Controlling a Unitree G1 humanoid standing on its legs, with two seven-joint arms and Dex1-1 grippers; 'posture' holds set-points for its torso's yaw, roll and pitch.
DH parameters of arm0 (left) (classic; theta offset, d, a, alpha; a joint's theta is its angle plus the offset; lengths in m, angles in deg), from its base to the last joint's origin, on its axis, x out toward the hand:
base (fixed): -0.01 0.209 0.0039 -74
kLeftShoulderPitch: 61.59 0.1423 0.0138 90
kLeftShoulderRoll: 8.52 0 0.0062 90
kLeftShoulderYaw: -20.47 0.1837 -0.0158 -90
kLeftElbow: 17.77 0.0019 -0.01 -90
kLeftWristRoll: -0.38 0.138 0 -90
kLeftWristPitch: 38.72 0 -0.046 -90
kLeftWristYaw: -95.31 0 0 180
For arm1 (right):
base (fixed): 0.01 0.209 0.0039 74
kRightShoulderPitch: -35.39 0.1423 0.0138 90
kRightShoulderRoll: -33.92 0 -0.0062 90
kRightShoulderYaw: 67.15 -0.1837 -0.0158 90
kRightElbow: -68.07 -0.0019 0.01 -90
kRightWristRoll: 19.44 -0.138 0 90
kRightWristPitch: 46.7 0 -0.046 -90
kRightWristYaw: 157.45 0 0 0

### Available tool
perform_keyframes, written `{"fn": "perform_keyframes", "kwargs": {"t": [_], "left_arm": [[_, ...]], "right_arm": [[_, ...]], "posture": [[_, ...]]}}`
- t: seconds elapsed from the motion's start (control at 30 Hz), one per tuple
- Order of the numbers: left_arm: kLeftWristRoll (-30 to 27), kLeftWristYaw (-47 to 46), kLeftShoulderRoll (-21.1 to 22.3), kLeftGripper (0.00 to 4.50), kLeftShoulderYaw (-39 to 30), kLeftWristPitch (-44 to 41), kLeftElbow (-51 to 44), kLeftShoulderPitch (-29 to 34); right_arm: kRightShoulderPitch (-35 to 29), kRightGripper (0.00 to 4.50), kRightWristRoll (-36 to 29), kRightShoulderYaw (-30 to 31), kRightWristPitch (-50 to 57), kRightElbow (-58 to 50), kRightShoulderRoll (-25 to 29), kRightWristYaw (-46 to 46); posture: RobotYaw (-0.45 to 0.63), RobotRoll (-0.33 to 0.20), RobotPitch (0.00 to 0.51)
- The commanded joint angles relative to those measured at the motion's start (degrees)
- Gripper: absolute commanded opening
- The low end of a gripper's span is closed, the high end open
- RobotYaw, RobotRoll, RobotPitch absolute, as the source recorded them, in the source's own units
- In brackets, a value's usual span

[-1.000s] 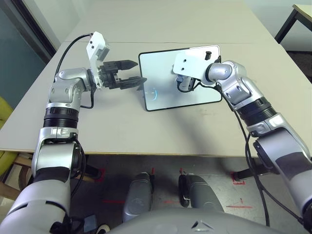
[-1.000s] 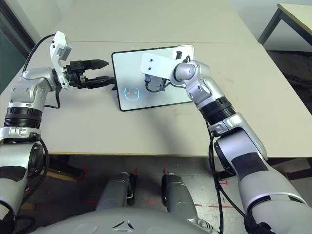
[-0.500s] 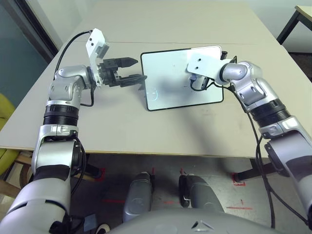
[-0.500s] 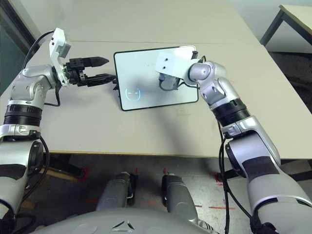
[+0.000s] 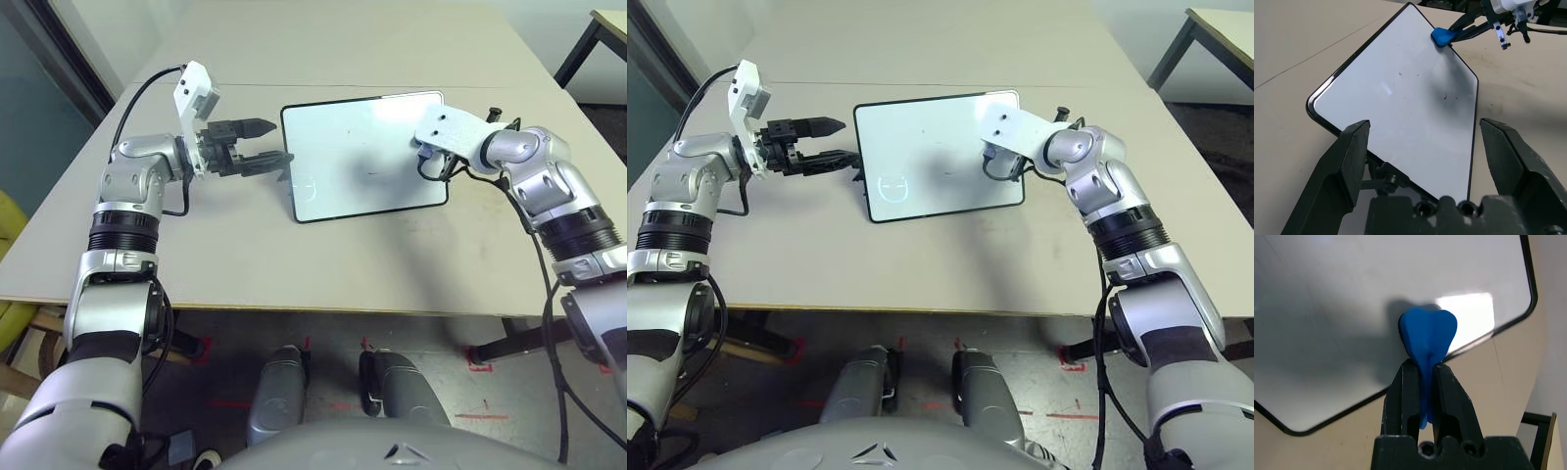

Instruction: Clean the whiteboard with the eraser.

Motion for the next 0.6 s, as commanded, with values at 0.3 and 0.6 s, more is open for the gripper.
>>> {"fn": "perform_keyframes", "kwargs": {"t": [0.3,0.6], "left_arm": [[0.0,1.5,2.5,4.50,0.0,-0.8,-2.0,0.8],[-0.2,1.6,2.8,4.50,0.1,-1.1,-3.1,1.4]], "right_arm": [[-4.1,0.11,-14.3,-10.1,17.4,-13.6,0.8,8.6],[-5.7,0.11,-19.9,-18.2,31.2,-12.7,9.3,7.0]], "posture": [[0.20,0.000,0.104],[0.20,0.000,0.098]]}}
